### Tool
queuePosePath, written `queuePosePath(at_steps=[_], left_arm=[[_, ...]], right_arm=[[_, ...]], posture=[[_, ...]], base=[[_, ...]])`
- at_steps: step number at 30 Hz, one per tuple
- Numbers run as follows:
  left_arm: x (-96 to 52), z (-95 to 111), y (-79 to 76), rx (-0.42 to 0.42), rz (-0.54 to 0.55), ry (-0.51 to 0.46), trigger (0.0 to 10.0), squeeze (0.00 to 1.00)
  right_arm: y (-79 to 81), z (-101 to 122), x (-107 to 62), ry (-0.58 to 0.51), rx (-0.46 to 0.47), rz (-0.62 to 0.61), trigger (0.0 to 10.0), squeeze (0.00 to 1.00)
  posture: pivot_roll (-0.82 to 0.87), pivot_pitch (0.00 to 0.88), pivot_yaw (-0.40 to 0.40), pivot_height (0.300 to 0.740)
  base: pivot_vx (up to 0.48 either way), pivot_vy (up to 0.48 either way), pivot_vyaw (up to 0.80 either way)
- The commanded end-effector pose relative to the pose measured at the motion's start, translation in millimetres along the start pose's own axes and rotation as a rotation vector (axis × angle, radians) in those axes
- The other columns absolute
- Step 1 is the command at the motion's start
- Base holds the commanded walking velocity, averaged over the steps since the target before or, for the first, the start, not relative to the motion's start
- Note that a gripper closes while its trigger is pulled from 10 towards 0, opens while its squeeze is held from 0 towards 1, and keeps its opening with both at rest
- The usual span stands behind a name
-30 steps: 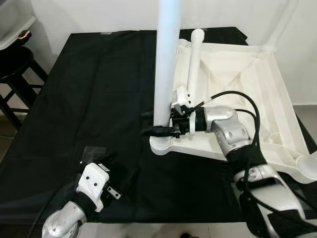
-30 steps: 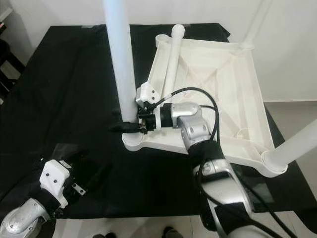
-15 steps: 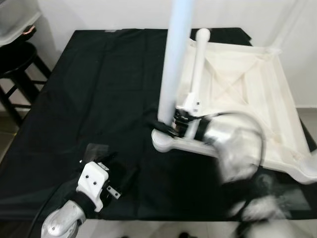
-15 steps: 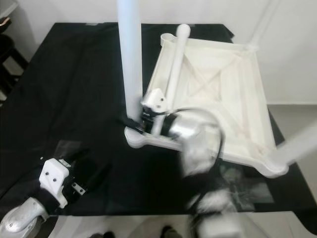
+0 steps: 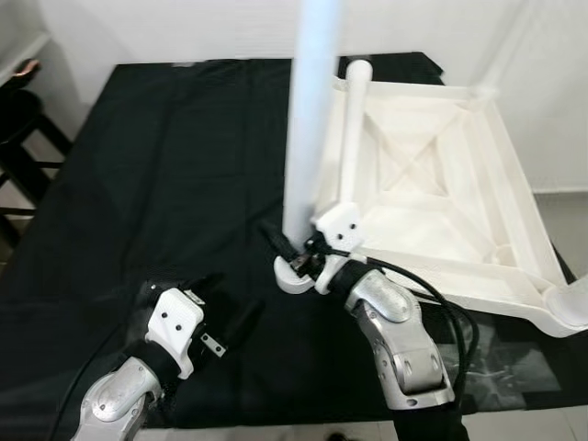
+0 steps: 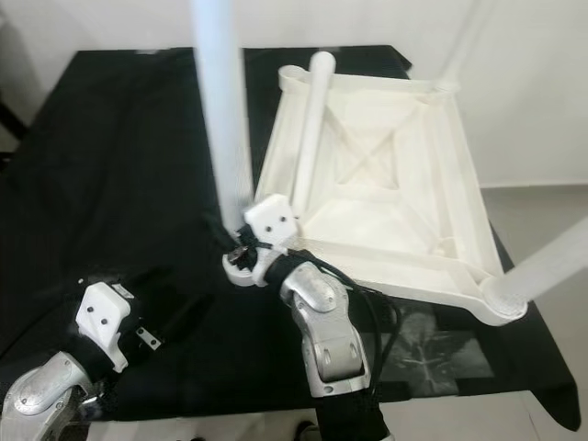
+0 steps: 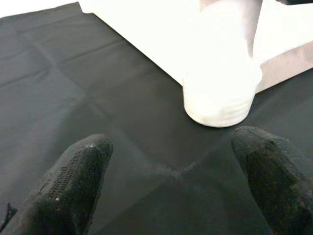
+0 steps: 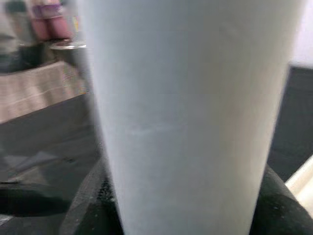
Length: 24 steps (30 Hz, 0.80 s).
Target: Building children table
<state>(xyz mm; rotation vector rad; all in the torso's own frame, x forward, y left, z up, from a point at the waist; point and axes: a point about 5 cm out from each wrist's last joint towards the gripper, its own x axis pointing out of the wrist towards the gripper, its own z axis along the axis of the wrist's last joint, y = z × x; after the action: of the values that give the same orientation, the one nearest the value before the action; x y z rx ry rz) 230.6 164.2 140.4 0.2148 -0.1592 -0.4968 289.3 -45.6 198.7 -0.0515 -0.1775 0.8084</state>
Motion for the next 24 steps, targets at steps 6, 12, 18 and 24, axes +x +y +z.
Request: queuePosePath(at_steps=[6, 12, 18, 24], left_arm=[[1.0, -5, 0.4, -0.011, 0.004, 0.018, 10.0, 0.00], [2.9, -5, 0.0, -0.009, 0.004, 0.014, 10.0, 0.00], [3.2, -4, 0.8, -0.002, 0.005, 0.009, 10.0, 0.00], [3.3, -4, 0.4, 0.001, 0.004, 0.007, 10.0, 0.00]], right_arm=[[-3.3, 1, 4.4, 0.030, 0.006, 0.376, 10.0, 1.00], [-20.6, 17, 7.9, 0.004, -0.041, 0.662, 10.0, 0.00], [-32.3, 28, 13.7, 0.034, -0.066, 0.825, 10.0, 0.00], [-46.9, 30, 24.8, 0.056, -0.055, 0.864, 9.6, 0.00]], posture=[[0.03, 0.213, 0.019, 0.740], [0.05, 0.206, 0.013, 0.740], [0.06, 0.202, 0.012, 0.740], [0.06, 0.201, 0.009, 0.740]], base=[[0.000, 0.000, 0.00], [0.000, 0.000, 0.00], [0.000, 0.000, 0.00], [0.000, 0.000, 0.00]])
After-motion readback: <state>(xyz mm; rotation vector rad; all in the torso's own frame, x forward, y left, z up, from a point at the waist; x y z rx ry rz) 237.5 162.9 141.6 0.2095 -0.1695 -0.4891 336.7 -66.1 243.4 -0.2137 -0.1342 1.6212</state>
